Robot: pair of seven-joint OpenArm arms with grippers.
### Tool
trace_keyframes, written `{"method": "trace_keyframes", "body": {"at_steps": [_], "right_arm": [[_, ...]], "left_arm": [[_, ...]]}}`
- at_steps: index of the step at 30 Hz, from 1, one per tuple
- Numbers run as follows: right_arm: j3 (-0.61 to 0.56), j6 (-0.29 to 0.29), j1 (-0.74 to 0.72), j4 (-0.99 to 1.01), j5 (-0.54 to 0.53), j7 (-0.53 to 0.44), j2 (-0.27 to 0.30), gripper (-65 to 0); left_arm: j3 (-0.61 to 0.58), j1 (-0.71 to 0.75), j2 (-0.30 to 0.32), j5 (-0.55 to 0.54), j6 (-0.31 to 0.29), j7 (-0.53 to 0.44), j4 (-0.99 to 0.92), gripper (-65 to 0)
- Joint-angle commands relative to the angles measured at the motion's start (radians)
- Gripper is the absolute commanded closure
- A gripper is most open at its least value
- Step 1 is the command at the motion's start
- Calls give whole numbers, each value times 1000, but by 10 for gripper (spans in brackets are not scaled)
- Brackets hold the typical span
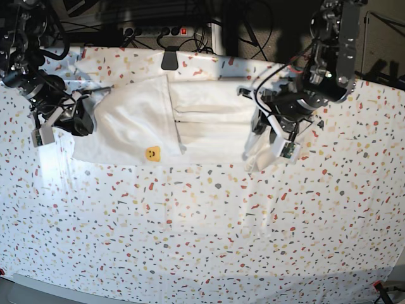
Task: Fold the T-shirt properly
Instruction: 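Fold the strip's end with the left gripper toward the right gripper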
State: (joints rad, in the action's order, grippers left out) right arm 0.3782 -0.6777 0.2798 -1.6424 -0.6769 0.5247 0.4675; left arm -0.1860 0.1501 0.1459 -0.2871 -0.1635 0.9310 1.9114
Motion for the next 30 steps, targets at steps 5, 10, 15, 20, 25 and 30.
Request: {"method": "trace_keyframes", "body": {"at_steps": [5,10,15,20,25,30], "right_arm": [[9,-4,-8,-16,-16,-23,17,-121],[9,-4,-8,-16,-16,-22,17,-121],[9,-4,-8,-16,-16,-22,17,-121],[9,-4,-8,-16,-15,-21,17,-121],[9,-4,-8,-16,-15,-21,17,-121],[9,-2,-12,-16,-15,83,18,-142]], "left_arm": [[-69,-26,-47,44,23,-61,19,0],[-99,-27,-84,11,22,-111,19,-206],[-99,-64,-101,-88,21,-116,19,-267],[-97,-79,-101,-72,-6,-109,19,-267],[-96,-89,-72,64,-4,-79,19,-267],[-97,-81,-3,171,5,-75,19,-267]]}}
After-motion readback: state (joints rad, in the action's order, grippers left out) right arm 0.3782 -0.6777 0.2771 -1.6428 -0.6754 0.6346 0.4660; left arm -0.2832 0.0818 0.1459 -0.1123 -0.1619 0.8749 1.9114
